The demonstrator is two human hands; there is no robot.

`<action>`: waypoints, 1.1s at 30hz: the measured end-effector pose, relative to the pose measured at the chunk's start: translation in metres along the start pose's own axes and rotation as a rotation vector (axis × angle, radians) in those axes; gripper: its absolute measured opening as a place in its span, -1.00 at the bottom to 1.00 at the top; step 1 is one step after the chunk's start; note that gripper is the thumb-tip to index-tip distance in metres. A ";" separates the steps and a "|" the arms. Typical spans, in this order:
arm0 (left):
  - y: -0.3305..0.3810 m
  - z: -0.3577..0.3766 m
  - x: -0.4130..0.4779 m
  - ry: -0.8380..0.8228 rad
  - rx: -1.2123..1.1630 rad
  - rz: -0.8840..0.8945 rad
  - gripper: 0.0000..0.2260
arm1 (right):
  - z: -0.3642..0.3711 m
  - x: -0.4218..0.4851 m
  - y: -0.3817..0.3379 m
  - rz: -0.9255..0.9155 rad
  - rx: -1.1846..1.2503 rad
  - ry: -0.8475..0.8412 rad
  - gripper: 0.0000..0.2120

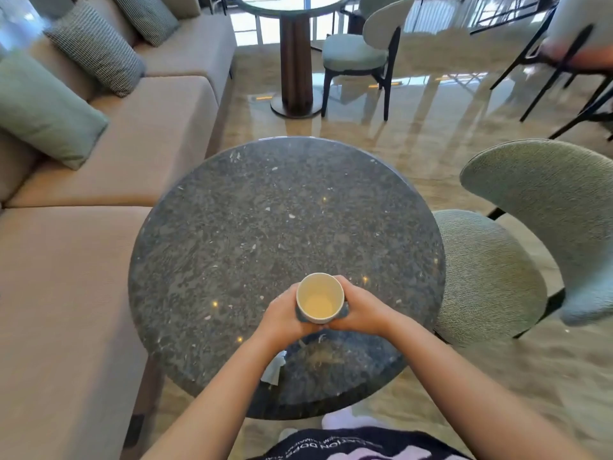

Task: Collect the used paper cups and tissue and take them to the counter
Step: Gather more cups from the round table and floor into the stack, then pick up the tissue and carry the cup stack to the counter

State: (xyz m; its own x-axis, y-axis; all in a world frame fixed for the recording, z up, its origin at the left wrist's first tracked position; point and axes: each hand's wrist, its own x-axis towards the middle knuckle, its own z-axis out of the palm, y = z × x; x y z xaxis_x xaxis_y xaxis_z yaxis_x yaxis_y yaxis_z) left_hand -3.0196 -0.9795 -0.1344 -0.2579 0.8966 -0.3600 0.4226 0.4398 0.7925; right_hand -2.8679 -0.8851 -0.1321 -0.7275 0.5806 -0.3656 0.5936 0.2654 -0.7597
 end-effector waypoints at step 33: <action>-0.058 -0.006 -0.040 -0.043 0.591 -0.413 -0.39 | -0.019 0.000 -0.004 0.012 0.001 -0.159 0.13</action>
State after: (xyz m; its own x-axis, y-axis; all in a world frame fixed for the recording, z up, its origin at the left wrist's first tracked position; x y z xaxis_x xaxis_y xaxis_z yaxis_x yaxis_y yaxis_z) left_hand -3.0391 -1.0415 -0.1624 -0.4687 0.6465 -0.6019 0.7002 0.6873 0.1930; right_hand -2.8639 -0.8717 -0.1186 -0.7659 0.4546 -0.4547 0.6019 0.2584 -0.7556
